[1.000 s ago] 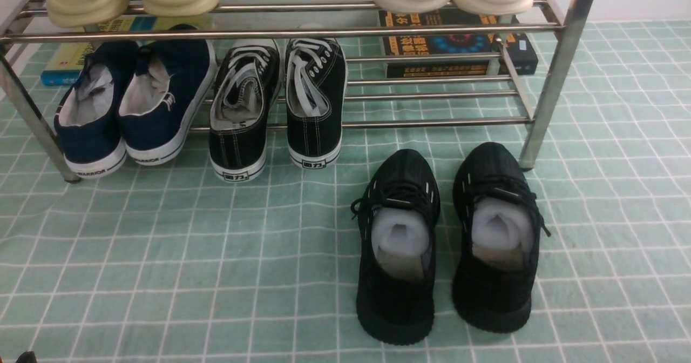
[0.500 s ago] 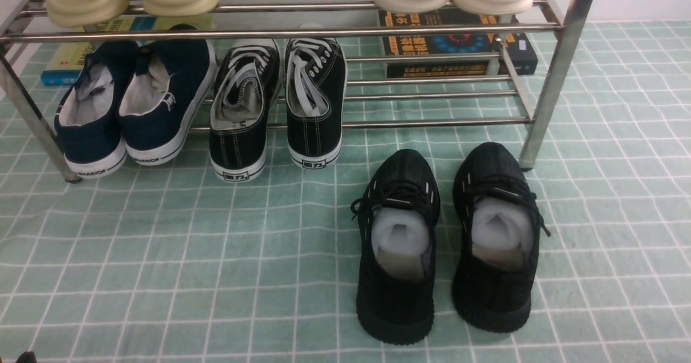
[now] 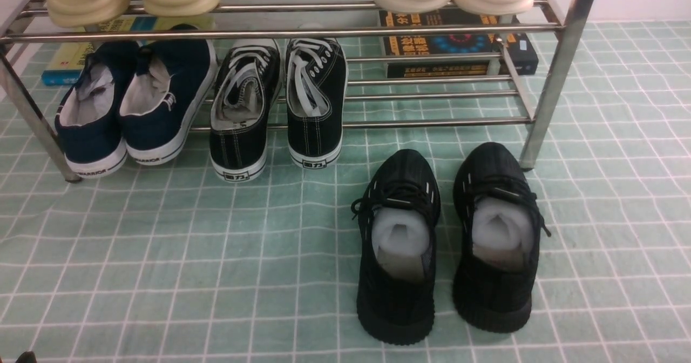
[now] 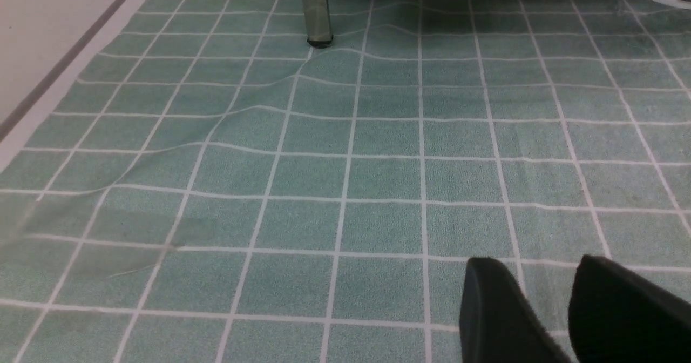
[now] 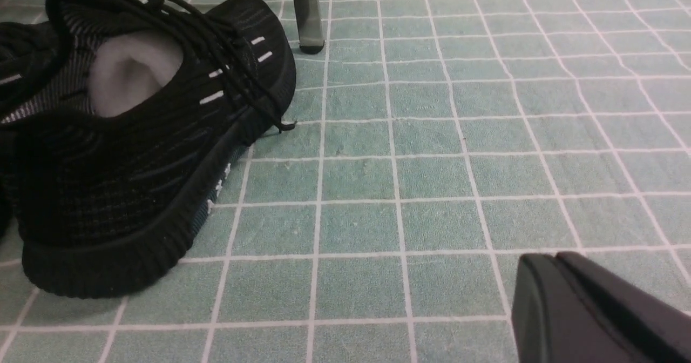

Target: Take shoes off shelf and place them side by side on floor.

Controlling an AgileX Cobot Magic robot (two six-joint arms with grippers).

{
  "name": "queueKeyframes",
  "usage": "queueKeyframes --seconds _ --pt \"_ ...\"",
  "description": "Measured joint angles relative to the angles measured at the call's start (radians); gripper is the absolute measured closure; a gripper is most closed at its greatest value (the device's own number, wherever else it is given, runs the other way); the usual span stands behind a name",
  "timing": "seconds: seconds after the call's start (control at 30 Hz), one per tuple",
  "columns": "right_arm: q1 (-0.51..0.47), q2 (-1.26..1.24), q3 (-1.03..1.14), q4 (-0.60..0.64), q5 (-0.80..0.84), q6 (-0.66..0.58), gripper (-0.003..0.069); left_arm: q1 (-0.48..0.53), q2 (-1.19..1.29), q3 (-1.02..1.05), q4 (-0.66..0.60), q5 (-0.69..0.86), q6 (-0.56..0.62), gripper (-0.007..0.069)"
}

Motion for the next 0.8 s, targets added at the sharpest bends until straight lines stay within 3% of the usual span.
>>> queueKeyframes --seconds 0.27,0.8 --pt "0.078 0.000 0.000 -0.007 0.000 0.000 0.0620 0.000 0.000 0.000 0.000 0.000 0.000 0.0382" --pt "0.080 0.000 0.000 -0.007 0.000 0.000 0.0596 0.000 0.000 0.000 0.000 0.000 0.000 0.0382"
